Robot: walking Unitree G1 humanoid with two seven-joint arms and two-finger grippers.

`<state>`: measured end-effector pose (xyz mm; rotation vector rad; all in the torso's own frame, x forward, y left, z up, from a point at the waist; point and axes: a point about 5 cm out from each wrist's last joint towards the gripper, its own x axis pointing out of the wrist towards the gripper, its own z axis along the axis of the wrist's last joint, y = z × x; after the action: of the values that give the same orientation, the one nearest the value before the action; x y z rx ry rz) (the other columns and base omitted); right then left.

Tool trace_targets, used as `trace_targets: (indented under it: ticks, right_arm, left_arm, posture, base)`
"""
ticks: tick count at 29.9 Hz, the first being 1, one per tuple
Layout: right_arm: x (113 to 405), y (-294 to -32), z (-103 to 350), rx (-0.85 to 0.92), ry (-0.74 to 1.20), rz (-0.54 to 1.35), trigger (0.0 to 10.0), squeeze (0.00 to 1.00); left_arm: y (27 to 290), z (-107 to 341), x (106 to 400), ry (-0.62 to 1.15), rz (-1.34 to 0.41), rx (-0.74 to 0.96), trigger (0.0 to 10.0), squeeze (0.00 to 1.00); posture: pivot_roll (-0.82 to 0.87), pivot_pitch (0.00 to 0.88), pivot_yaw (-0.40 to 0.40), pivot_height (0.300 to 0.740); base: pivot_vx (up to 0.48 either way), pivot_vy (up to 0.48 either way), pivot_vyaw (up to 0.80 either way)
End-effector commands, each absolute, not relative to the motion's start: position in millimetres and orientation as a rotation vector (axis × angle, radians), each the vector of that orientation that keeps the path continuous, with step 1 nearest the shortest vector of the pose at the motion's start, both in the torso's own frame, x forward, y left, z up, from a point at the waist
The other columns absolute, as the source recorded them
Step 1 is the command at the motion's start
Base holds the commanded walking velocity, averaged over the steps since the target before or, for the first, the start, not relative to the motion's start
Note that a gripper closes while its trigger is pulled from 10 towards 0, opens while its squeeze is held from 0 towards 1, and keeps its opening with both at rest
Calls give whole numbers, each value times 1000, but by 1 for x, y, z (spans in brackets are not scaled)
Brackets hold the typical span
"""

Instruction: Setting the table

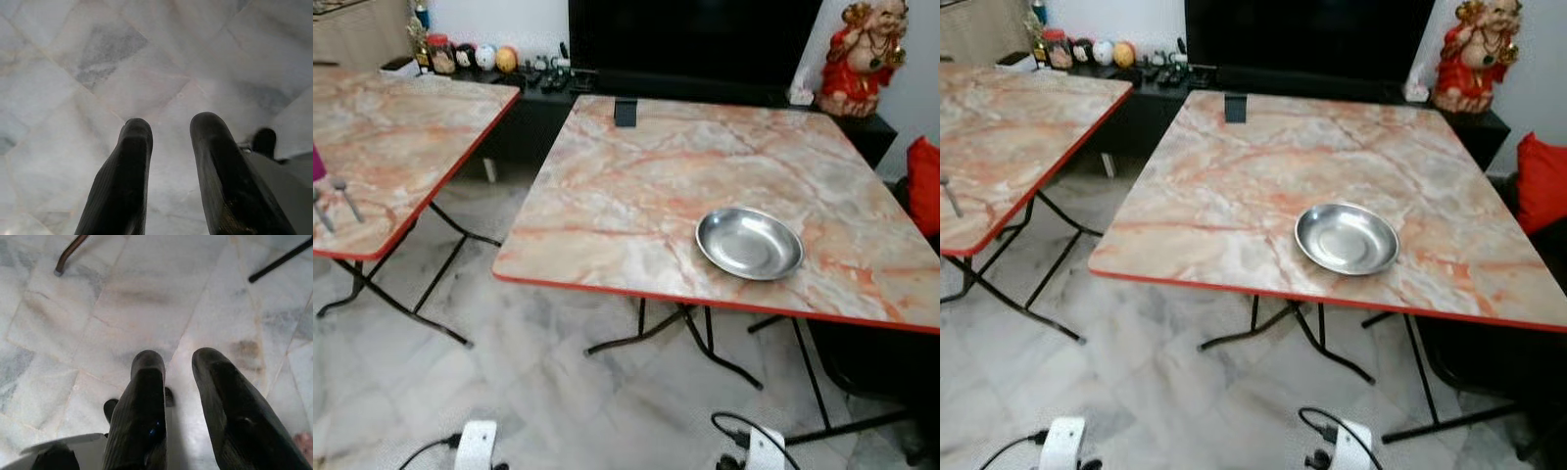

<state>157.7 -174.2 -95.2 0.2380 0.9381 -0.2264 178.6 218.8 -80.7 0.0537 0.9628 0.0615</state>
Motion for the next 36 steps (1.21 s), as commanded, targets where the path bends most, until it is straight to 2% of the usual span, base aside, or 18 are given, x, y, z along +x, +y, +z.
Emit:
trace_targets:
  ticks: [1, 11, 14, 17, 27, 36]
  right_arm:
    - [156, -178, -96, 237, 938, -242, 10000, 0]
    - [156, -178, -96, 232, 939, -237, 10000, 0]
    - [158, -176, -95, 226, 941, -230, 10000, 0]
    - [158, -176, -95, 227, 940, -230, 10000, 0]
    - [161, -176, -94, 227, 934, -226, 10000, 0]
    - [161, -176, -94, 228, 934, -227, 10000, 0]
  left_arm:
    - [218, -82, 178, 974, 58, 50, 10000, 0]
    - [214, -82, 178, 974, 56, 49, 10000, 0]
    - [241, -72, 185, 954, 77, 52, 10000, 0]
    - [243, -71, 185, 952, 80, 53, 10000, 0]
    - [206, -86, 173, 980, 49, 35, 10000, 0]
    - [198, -88, 172, 982, 42, 38, 10000, 0]
  posture:
    - [47, 0, -12, 727]
    - [46, 0, -14, 727]
    - [39, 0, -4, 727]
    - [39, 0, -4, 727]
    - [37, 1, -3, 727]
    - [40, 11, -3, 727]
  base:
    - [0, 345, 0]
    - [0, 345, 0]
    - [0, 327, 0]
    - [0, 328, 0]
    - [0, 321, 0]
    - [0, 319, 0]
